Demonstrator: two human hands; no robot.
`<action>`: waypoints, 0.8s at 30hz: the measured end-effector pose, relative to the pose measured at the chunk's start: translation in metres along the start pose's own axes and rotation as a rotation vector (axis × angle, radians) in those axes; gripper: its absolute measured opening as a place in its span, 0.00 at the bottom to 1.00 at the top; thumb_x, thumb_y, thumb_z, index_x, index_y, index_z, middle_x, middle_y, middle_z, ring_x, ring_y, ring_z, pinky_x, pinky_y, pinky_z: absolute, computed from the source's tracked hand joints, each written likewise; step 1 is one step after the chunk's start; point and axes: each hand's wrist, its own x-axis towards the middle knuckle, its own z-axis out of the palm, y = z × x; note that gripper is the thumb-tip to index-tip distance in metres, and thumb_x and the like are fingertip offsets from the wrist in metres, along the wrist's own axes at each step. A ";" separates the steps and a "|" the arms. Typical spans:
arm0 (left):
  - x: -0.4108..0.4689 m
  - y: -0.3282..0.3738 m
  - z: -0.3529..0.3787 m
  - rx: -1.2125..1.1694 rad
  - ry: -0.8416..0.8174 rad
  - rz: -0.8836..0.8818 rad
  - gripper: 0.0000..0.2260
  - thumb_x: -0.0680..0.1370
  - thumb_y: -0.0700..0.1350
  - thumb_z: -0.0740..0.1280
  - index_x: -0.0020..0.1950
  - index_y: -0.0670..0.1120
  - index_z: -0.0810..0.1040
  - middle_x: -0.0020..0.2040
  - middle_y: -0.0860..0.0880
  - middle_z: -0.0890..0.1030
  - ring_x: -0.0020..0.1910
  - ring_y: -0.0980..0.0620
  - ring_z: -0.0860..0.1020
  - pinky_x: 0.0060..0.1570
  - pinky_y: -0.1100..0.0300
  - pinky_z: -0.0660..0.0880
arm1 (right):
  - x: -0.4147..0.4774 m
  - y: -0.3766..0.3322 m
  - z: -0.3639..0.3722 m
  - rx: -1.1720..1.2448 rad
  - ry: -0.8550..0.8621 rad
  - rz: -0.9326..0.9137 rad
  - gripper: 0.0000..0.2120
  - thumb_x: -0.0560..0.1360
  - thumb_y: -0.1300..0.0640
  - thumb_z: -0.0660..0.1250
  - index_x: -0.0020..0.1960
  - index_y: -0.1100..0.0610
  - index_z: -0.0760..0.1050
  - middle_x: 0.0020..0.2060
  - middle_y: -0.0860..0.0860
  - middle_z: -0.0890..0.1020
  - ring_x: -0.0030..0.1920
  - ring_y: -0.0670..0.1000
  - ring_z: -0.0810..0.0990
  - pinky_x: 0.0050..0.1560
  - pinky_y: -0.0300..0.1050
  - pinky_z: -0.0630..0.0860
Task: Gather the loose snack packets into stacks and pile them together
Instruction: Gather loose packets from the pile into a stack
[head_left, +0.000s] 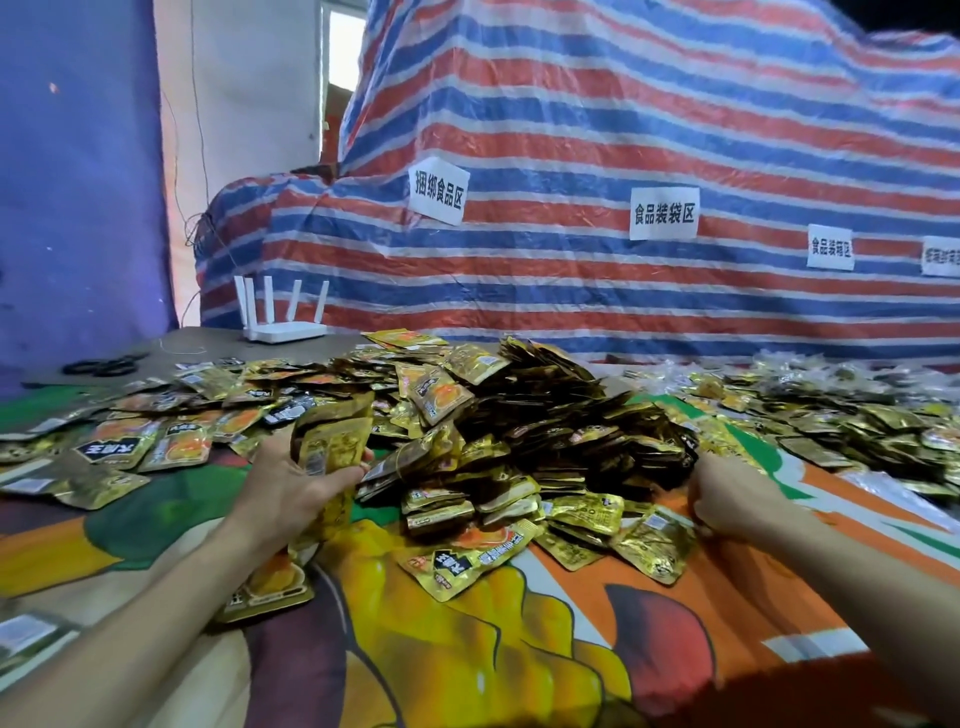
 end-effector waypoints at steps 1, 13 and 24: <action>-0.001 0.002 0.000 0.002 -0.004 0.016 0.10 0.70 0.32 0.77 0.48 0.42 0.85 0.44 0.47 0.87 0.46 0.47 0.86 0.55 0.40 0.79 | 0.001 -0.001 0.000 -0.035 0.005 -0.011 0.06 0.75 0.65 0.63 0.45 0.56 0.77 0.37 0.51 0.81 0.38 0.52 0.82 0.35 0.46 0.80; -0.001 0.005 0.000 -0.039 -0.006 0.008 0.12 0.71 0.30 0.75 0.53 0.37 0.82 0.45 0.45 0.87 0.47 0.47 0.86 0.57 0.43 0.79 | 0.001 -0.008 0.005 -0.103 0.013 -0.022 0.04 0.75 0.56 0.66 0.42 0.54 0.72 0.35 0.47 0.77 0.37 0.49 0.79 0.27 0.41 0.69; 0.001 0.006 0.000 -0.097 0.051 -0.044 0.10 0.71 0.30 0.75 0.49 0.41 0.85 0.45 0.44 0.87 0.47 0.46 0.86 0.54 0.44 0.81 | -0.010 -0.019 -0.027 0.163 0.407 0.021 0.09 0.80 0.59 0.61 0.41 0.60 0.69 0.38 0.57 0.72 0.37 0.59 0.74 0.36 0.51 0.71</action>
